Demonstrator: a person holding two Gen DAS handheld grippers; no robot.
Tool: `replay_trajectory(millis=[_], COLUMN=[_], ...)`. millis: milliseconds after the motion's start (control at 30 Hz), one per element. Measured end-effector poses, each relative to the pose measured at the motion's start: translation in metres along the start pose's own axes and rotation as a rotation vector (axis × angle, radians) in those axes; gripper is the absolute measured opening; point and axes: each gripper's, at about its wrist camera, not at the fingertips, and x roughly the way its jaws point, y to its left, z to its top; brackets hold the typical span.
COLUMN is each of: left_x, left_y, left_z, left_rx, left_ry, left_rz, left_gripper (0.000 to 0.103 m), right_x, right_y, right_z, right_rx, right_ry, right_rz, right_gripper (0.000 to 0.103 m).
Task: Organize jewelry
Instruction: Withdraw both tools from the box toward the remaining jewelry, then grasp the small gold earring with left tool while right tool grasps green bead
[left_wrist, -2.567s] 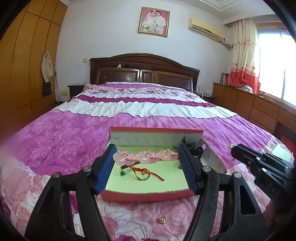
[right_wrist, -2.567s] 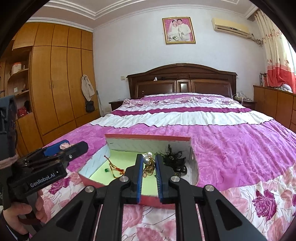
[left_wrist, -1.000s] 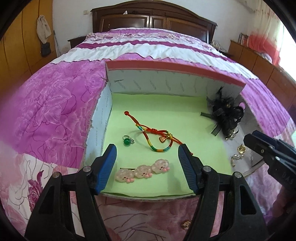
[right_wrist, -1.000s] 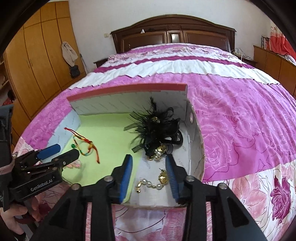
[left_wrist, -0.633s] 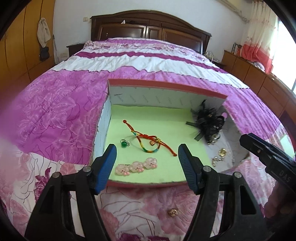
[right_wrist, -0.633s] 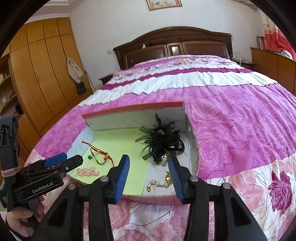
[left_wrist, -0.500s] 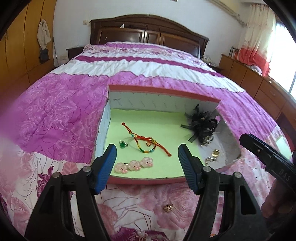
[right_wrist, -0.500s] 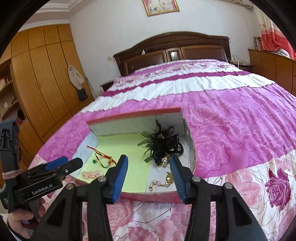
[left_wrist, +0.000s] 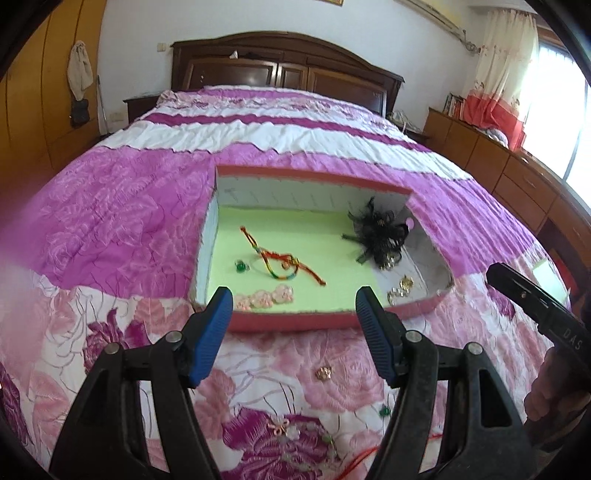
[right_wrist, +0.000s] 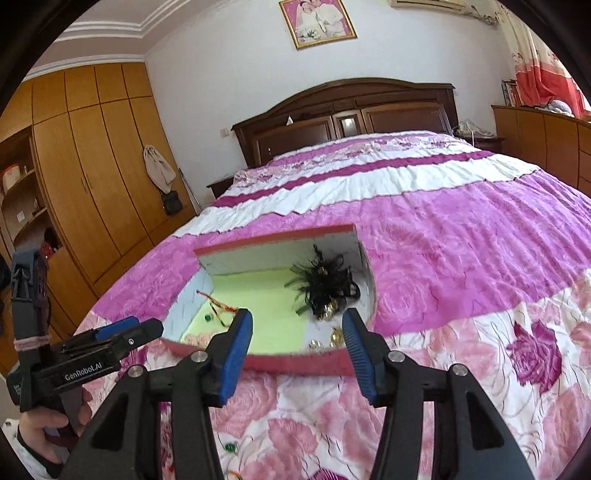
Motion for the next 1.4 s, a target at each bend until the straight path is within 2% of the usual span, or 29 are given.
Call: replay_trajectory(millis=[400, 667, 767, 833, 900, 1100, 1233, 1400], left_x=[0.028, 0.041, 0.046, 0.051, 0.054, 0.063, 0.063, 0.058], left_y=[-0.011, -0.016, -0.020, -0.022, -0.024, -0.025, -0.021, -0.015], left_z=[-0.027, -0.040, -0.045, -0.049, -0.051, -0.055, -0.055, -0.052], left_rx=[0.031, 0.063, 0.081, 0.090, 0.095, 0.106, 0.091, 0.054], left_ry=[0.127, 0.184, 0.205, 0.225, 0.237, 0.249, 0.243, 0.236], left_rz=[-0.031, -0.042, -0.062, -0.077, -0.088, -0.084, -0.085, -0.109], left_gripper=[0.061, 0.058, 0.045, 0.032, 0.027, 0.022, 0.007, 0.007], right_x=[-0.006, 0.000, 0.002, 0.003, 0.003, 0.006, 0.007, 0.008], right_y=[-0.018, -0.028, -0.032, -0.033, -0.035, -0.037, -0.036, -0.031], right_z=[-0.025, -0.037, -0.040, -0.042, -0.045, -0.048, -0.050, -0.050], right_rx=[0.022, 0.055, 0.070, 0.078, 0.084, 0.101, 0.103, 0.093], right_ry=[0.063, 0.100, 0.108, 0.116, 0.117, 0.132, 0.139, 0.151], right_rz=[-0.040, -0.052, -0.054, -0.055, -0.059, -0.055, -0.052, -0.052], right_gripper=[0.054, 0.054, 0.054, 0.054, 0.054, 0.054, 0.054, 0.054])
